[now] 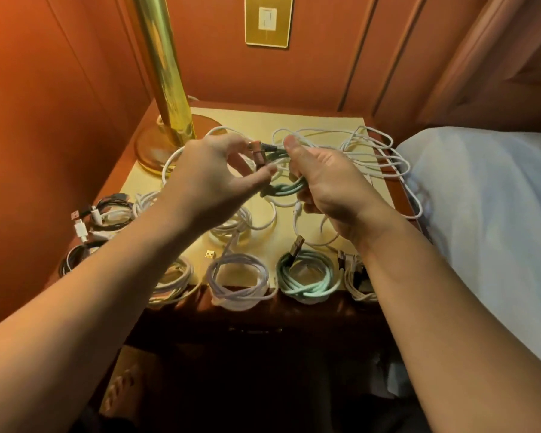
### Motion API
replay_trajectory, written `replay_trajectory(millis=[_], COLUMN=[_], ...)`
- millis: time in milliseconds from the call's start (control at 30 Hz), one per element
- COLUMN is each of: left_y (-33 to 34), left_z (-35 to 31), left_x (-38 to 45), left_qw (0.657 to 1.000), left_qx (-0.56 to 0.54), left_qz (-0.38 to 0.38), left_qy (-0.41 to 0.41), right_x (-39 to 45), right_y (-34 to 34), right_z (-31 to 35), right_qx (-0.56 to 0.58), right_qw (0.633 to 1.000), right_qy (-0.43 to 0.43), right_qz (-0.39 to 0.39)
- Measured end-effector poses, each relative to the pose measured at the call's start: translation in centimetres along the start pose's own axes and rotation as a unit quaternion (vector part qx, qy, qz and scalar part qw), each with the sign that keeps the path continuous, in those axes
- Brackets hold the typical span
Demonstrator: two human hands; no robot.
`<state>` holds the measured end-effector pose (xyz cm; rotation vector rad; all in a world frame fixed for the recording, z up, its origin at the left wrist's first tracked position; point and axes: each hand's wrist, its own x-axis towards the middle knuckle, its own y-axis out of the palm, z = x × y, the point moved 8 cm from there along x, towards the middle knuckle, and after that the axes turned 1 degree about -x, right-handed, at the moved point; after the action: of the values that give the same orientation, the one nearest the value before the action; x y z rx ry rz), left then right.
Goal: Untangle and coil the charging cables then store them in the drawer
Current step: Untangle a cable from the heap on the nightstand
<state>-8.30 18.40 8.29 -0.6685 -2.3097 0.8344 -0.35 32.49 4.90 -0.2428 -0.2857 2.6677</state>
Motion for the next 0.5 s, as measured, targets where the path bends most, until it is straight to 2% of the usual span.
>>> replay_trajectory(millis=[167,267,333,400,433,500], left_y=[0.1,-0.6,-1.4,-2.0,-2.2,-2.1], left_z=[1.4,2.4,3.1,4.0,4.3,4.6], left_x=[-0.2,-0.3,-0.1,0.0,0.0,-0.1], left_qw=[0.984,0.979,0.984,0.987,0.988,0.987], left_qx=[-0.171,-0.194,-0.165,-0.137,-0.132,-0.13], left_qz=[0.012,0.001,-0.02,-0.036,-0.04,-0.04], left_qy=[-0.051,-0.069,-0.067,-0.07,-0.075,-0.084], right_x=[0.6,1.3,1.6,1.4,0.9,0.3], right_y=[0.5,0.1,-0.3,0.2,0.7,1.4], right_z=[0.6,0.4,0.2,-0.6,-1.4,-2.9], right_qx=[-0.002,-0.027,-0.14,-0.291,-0.336,-0.356], right_qw=[1.0,1.0,0.989,0.952,0.933,0.916], right_qy=[-0.005,-0.001,-0.035,-0.044,-0.026,0.019], right_qz=[0.022,0.01,0.018,0.083,0.129,0.183])
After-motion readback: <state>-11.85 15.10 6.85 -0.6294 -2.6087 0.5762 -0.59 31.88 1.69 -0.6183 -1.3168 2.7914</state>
